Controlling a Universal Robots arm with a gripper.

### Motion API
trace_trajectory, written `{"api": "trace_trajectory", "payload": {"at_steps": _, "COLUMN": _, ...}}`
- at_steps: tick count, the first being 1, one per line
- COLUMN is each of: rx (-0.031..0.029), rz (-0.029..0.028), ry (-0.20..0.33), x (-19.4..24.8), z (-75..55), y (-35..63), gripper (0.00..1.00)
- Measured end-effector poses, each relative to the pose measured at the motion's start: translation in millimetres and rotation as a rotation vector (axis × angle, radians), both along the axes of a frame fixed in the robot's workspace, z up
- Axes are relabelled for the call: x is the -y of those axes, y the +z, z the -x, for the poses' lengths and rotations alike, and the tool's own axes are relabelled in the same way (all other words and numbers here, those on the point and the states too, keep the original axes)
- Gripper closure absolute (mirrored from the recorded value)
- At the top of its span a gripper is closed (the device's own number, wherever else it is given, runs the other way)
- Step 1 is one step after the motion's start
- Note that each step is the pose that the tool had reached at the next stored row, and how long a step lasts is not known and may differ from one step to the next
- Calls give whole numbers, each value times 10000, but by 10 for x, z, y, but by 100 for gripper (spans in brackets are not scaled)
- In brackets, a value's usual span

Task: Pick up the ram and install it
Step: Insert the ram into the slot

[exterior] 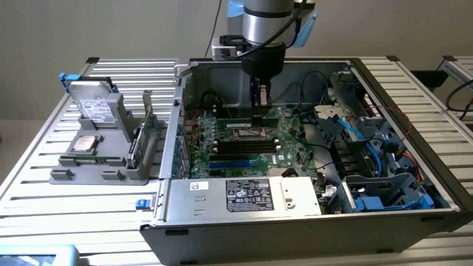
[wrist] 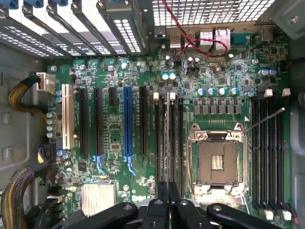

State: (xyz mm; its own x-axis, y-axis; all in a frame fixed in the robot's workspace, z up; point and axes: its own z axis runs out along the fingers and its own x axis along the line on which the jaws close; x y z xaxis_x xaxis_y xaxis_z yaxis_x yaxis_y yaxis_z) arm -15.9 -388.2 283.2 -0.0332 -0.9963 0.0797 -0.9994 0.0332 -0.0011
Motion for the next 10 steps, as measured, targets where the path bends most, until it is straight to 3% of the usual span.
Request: {"api": "trace_trajectory", "payload": {"at_steps": 10, "rx": -1, "rz": 22, "ry": -1, "x": -4, "z": -4, "y": -132, "gripper": 87}}
